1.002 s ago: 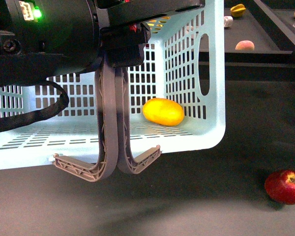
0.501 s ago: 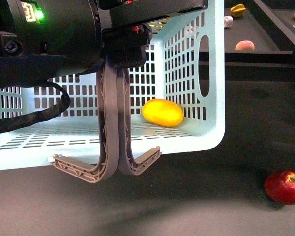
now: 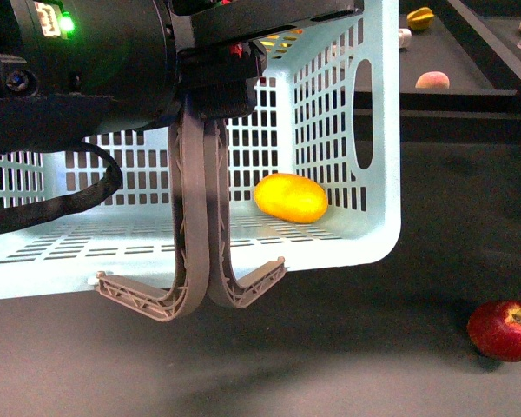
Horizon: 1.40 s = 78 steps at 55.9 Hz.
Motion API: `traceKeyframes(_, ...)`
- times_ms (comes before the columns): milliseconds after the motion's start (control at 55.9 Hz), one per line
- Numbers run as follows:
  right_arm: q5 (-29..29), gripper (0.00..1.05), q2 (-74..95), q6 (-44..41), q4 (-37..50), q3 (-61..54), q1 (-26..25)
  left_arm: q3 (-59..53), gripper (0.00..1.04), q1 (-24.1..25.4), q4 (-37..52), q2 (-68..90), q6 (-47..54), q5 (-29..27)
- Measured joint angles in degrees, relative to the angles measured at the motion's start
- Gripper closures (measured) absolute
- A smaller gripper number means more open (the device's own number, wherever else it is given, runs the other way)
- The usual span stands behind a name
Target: Pick mango with right arm and hold basket with left
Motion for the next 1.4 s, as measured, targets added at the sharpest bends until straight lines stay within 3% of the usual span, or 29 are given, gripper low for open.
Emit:
traceKeyframes(394, -0.02, 1.03, -5.55, -0.02, -5.53, 0.00, 0.00, 0.00, 1.00, 0.00, 0.00, 0.00, 0.02, -0.02)
traceKeyframes(501, -0.22, 1.03, -12.76, -0.15, -14.64, 0.07, 0.02, 0.00, 1.00, 0.00, 0.00, 0.00, 0.04, 0.02)
traceKeyframes(1252, -0.24, 1.03, -14.99, -0.20, -15.39, 0.07, 0.02, 0.00, 1.00, -0.02, 0.00, 0.00, 0.02, 0.00)
traceKeyframes(1396, -0.22, 0.82, -14.99, -0.33, -15.39, 0.07, 0.02, 0.00, 1.00, -0.02, 0.00, 0.00, 0.07, -0.02)
